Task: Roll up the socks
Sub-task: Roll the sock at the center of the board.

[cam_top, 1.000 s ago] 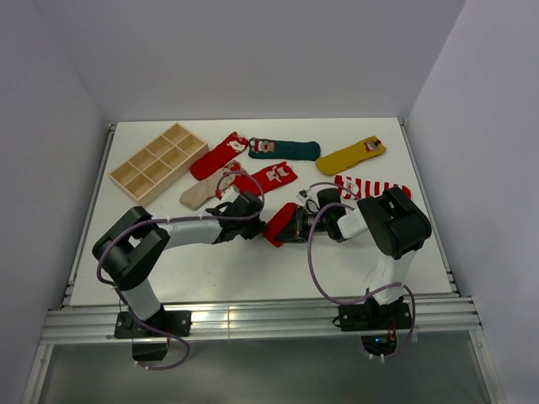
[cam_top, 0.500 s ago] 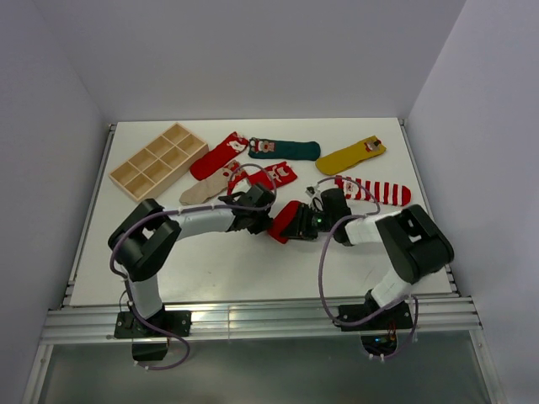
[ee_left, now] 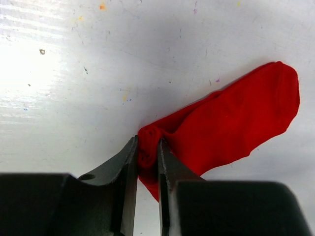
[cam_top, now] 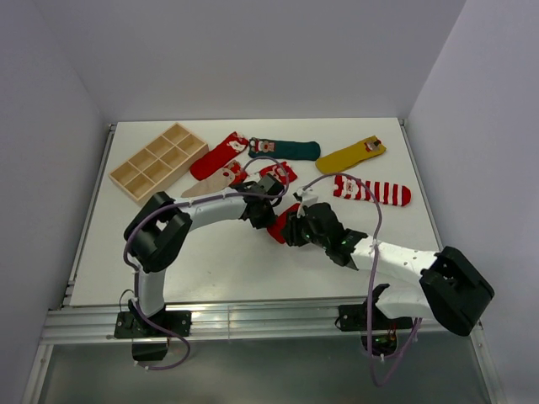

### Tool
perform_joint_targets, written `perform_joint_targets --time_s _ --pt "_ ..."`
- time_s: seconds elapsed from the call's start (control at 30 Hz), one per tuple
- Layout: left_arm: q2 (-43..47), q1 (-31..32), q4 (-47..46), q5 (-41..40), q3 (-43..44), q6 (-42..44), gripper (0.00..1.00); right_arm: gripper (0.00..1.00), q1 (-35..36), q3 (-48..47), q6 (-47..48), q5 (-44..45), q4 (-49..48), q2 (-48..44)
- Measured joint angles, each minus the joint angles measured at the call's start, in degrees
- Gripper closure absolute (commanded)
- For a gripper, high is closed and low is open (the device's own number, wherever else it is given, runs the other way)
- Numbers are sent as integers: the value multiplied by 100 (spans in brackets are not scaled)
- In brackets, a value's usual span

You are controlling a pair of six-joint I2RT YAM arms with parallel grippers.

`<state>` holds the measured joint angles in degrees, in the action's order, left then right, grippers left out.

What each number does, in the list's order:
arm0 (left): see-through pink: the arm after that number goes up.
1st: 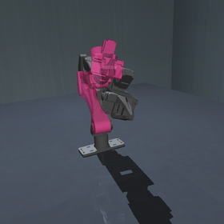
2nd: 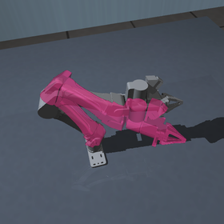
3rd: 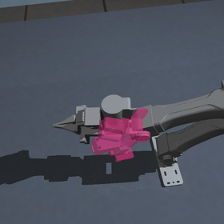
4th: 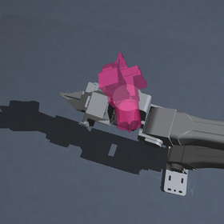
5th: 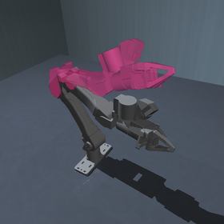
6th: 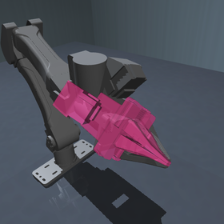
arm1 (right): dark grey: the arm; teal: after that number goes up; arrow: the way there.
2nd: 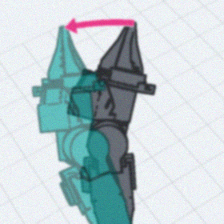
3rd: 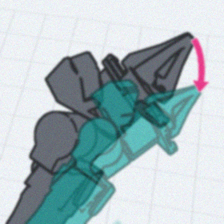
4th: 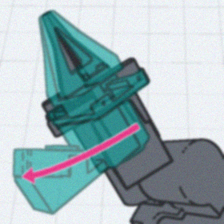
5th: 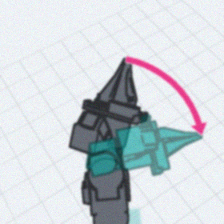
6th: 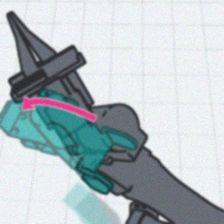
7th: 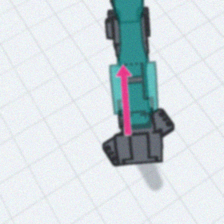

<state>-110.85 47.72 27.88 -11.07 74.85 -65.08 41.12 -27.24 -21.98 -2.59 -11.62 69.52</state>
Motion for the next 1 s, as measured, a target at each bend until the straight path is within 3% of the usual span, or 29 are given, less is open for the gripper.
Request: perform_joint_targets --time_s 0.57,0.83,1.0 --pt "-142 0 323 24 269 358 100 50 1554 -297 1060 1864 4 1060" --pt "-146 -17 326 26 269 420 100 51 1829 -575 1165 2503 114 1427" --pt "-149 -17 323 28 275 442 100 51 1875 -586 1169 2680 267 1204"
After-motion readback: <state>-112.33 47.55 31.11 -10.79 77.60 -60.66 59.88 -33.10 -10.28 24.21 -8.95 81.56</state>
